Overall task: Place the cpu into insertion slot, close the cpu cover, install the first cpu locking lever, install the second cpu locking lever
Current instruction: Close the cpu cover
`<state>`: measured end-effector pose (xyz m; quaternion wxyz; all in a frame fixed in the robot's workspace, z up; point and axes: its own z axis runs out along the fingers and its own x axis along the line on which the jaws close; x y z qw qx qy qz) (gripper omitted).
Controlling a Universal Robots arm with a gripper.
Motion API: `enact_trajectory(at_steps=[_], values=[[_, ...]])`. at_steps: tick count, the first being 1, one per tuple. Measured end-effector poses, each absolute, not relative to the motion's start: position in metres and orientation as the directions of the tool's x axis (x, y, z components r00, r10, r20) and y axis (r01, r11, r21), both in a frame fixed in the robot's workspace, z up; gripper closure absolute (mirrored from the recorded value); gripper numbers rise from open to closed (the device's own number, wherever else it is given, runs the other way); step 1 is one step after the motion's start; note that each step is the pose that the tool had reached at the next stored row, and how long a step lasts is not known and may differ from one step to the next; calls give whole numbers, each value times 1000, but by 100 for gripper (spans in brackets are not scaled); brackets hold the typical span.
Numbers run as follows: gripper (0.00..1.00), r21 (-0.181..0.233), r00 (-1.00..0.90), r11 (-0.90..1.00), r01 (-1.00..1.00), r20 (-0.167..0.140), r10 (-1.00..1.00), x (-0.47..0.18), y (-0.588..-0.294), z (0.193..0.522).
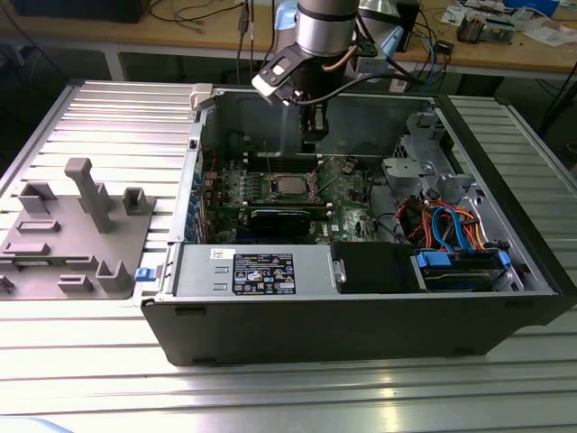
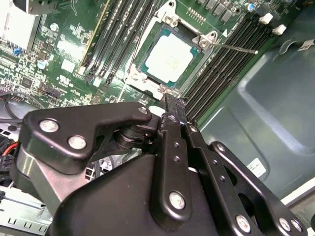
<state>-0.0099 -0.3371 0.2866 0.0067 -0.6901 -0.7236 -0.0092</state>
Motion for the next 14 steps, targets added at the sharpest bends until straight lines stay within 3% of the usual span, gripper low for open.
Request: enact_trajectory(at_steps=[14], values=[[89,5,-43,43,999,22,999,6,-337,279]])
